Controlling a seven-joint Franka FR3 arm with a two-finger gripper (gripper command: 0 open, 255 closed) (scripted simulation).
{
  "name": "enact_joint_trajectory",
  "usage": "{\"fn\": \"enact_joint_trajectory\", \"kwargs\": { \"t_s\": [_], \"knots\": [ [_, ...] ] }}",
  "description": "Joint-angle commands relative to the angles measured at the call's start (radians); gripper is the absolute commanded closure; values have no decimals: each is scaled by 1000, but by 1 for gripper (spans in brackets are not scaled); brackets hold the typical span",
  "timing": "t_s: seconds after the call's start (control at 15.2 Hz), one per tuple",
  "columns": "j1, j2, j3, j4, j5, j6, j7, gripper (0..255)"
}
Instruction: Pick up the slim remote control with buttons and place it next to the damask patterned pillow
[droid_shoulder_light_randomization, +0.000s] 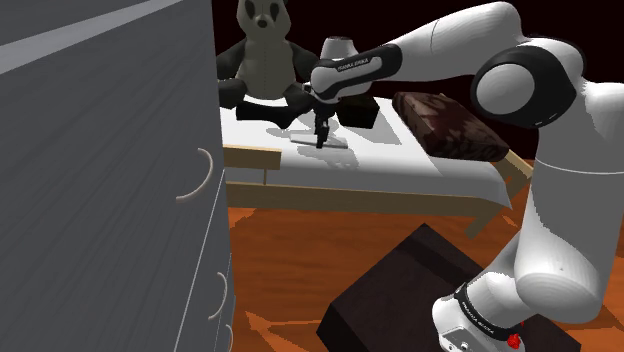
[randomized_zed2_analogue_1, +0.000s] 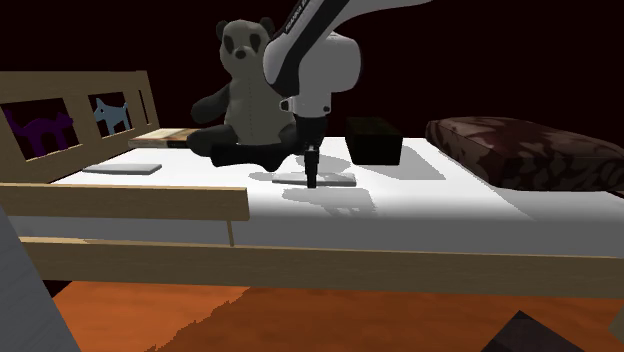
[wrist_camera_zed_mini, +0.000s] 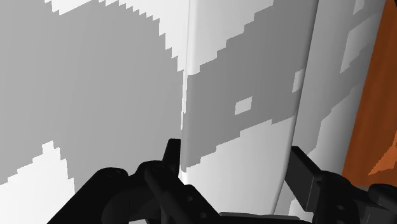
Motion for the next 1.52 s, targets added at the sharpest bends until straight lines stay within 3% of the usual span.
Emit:
{"fn": "enact_joint_trajectory", "kwargs": {
  "t_s": [0.0,1.45],
  "knots": [
    [0,-17,-2,4,-3,-21,0,255],
    [1,-94,-12,191,-23,-283,11,255]
  ]
}}
